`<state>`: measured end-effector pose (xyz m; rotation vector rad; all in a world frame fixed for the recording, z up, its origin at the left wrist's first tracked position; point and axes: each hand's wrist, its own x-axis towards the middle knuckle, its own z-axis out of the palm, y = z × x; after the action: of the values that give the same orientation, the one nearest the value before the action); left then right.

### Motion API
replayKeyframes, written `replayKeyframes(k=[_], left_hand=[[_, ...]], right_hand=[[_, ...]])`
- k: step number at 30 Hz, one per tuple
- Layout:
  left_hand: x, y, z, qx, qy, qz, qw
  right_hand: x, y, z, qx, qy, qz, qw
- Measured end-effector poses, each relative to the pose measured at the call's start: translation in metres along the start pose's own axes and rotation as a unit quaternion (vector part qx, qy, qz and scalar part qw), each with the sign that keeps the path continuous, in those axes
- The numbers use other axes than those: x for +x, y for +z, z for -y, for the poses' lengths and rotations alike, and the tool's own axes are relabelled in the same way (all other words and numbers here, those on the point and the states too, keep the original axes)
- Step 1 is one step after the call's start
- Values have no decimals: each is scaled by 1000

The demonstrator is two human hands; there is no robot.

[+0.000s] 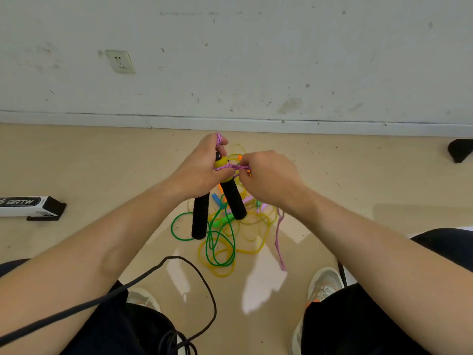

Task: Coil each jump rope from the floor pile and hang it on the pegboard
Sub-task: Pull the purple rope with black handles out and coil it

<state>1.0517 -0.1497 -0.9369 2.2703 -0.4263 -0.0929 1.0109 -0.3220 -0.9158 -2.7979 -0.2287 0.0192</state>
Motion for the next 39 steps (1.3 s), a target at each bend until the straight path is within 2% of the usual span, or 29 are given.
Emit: replayKeyframes(k=[2, 4, 6, 8, 9, 10, 13, 15, 19, 21, 23, 27, 30, 32, 35, 39], left_hand=[[0, 6, 7, 19, -3, -48, 999], [1, 10, 12, 0, -24, -94, 995], [2, 13, 10, -51, -48, -144, 987], [2, 17, 5, -101, -82, -187, 974], [2, 19, 2, -124, -100, -205, 966], [2, 21, 1, -146, -118, -225, 956], [5, 23, -1, -205, -170, -285, 921], [6, 23, -4, -261, -211, -297, 894], [5, 25, -7, -408, -312, -258, 818], [4, 21, -5, -432, -346, -227, 802], [3, 14, -4, -453, -346, -179, 802], [-4, 5, -7, -454, -316, -68, 830], [-6, 1, -4, -412, -297, -19, 861], [-6, -1, -3, -403, -290, -5, 868], [-8, -2, -7, -406, -274, 9, 872], [-10, -5, -12, -462, -281, 1, 841]], right_hand=[[-3, 5, 5, 54, 0, -29, 998], [-3, 6, 5, 176, 14, -19, 984], [-5, 11, 7, 306, 49, -7, 951], [-12, 22, 14, 427, 101, 4, 898], [-15, 29, 18, 460, 114, 8, 881], [-19, 35, 22, 466, 111, 11, 878], [-33, 50, 37, 387, 45, 13, 921], [-40, 57, 41, 358, 33, 24, 933], [-40, 67, 37, 234, -5, 7, 972], [-38, 64, 35, 175, -32, -10, 984], [-35, 60, 32, 132, -57, -24, 989], [-29, 50, 24, 112, -66, -15, 991], [-24, 45, 21, 103, -70, -16, 992], [-22, 41, 18, 100, -78, -16, 992], [-21, 36, 14, 95, -92, -11, 991], [-19, 32, 9, 91, -94, -5, 991]])
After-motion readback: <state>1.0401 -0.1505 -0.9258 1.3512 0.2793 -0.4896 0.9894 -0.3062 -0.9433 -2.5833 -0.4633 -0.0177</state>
